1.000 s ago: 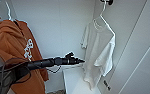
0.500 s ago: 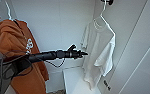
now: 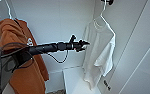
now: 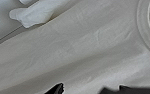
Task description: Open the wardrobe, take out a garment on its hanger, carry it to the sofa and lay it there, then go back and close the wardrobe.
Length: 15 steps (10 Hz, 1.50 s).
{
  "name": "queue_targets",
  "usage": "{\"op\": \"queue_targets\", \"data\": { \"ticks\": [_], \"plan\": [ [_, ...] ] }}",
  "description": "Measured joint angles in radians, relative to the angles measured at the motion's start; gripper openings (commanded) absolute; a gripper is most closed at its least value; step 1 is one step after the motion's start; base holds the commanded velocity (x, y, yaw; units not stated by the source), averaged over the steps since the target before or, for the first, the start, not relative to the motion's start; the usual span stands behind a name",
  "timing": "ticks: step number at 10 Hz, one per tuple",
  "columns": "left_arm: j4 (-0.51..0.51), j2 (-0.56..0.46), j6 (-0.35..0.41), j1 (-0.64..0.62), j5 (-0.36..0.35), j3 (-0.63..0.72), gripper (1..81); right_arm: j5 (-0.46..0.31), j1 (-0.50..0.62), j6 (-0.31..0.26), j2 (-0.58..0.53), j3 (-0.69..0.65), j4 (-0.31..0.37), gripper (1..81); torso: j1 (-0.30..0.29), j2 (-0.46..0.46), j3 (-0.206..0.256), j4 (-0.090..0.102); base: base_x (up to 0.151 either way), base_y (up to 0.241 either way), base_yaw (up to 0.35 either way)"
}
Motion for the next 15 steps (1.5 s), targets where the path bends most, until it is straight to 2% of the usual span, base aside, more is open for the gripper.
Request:
{"op": "queue_targets", "data": {
  "ticks": [2, 5, 13, 14, 15],
  "plan": [
    [-0.002, 0.028, -0.076, -0.040, -0.036, -0.031, 81.1, 0.000, 0.000, 0.002, 0.001, 0.000, 0.000, 81.1, 0.000, 0.000, 0.000, 0.000, 0.000, 0.000, 0.000],
    [-0.002, 0.067, -0.124, -0.079, -0.044, -0.086, 81.1, -0.001, 0.000, 0.002, 0.003, 0.000, 0.000, 81.1, 0.000, 0.000, 0.000, 0.000, 0.000, 0.000, 0.000],
    [-0.005, 0.080, -0.208, -0.288, -0.056, -0.136, 81.1, -0.002, 0.000, 0.002, 0.009, 0.000, 0.011, 81.1, 0.001, 0.000, 0.000, -0.002, 0.000, 0.000, 0.000],
    [-0.005, 0.080, -0.210, -0.293, -0.056, -0.137, 81.1, -0.001, 0.000, 0.002, 0.010, 0.000, 0.011, 81.1, 0.001, 0.000, 0.000, -0.013, 0.000, 0.000, 0.000],
    [-0.005, 0.080, -0.210, -0.298, -0.055, -0.139, 81.1, -0.001, 0.000, 0.002, 0.011, 0.000, 0.011, 81.1, 0.001, 0.000, 0.000, -0.037, 0.000, 0.000, 0.000]
  ]
}}
